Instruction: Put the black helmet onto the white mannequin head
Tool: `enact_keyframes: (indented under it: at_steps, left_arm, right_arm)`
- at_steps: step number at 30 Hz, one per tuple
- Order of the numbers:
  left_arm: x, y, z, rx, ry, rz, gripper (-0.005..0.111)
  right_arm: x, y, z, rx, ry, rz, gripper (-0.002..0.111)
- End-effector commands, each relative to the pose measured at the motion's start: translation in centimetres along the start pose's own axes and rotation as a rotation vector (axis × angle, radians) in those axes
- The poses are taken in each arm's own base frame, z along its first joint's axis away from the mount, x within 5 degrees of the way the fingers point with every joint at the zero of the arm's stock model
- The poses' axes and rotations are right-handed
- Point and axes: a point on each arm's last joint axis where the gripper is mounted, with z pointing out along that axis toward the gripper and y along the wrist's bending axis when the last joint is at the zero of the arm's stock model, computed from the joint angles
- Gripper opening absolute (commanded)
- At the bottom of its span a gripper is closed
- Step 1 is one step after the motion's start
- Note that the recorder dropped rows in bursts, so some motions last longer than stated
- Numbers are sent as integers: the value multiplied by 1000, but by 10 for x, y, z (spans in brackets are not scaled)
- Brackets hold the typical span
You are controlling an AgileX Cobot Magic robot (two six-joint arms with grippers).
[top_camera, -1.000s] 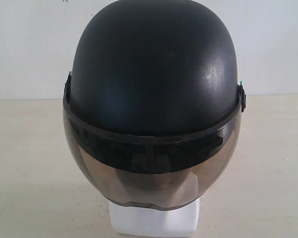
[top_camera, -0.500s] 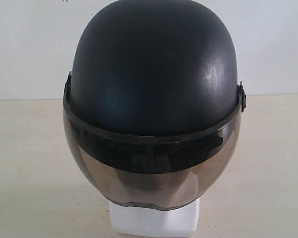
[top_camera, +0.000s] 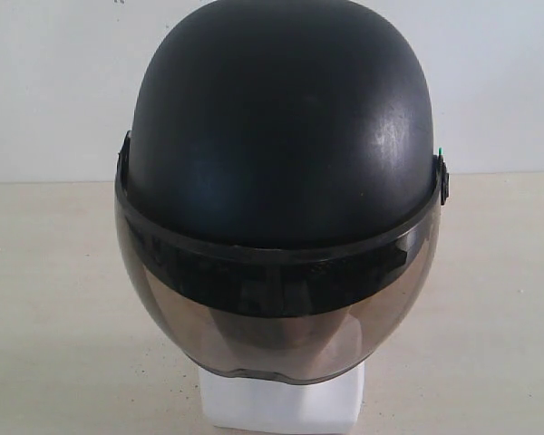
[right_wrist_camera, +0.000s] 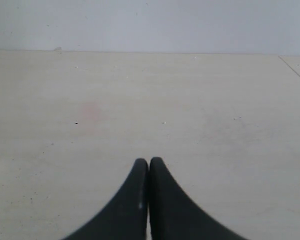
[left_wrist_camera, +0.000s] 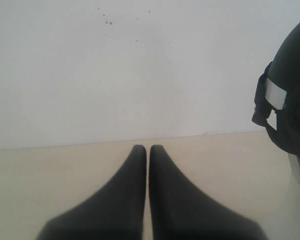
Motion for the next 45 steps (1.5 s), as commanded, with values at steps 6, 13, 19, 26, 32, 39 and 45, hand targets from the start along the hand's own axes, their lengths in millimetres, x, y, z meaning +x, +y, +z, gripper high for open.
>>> enact_keyframes:
  at_steps: [6,13,19,26,32,39,45]
  left_arm:
    - [-9,-2,-35,60,-173,-30,4]
    - [-6,-10,-60,164,-277,-158,4]
    - [-7,-12,-66,206,-306,-264,4]
    - [-14,-18,-70,386,-297,-792,4]
    - [-10,1,-66,60,-351,-229,4]
    - [10,3,-60,-19,-144,169,4]
    - [51,5,-48,-7,-22,50,4]
  right_arm:
    - [-1,0,0,2,-9,-3,0]
    - [-1,0,0,2,-9,-3,0]
    - [-1,0,0,2,-9,-3,0]
    - [-1,0,0,2,-9,-3,0]
    - [-1,0,0,2,-9,-3,0]
    - [-1,0,0,2,-9,-3,0]
    - [0,0,0,2,-6,3,0]
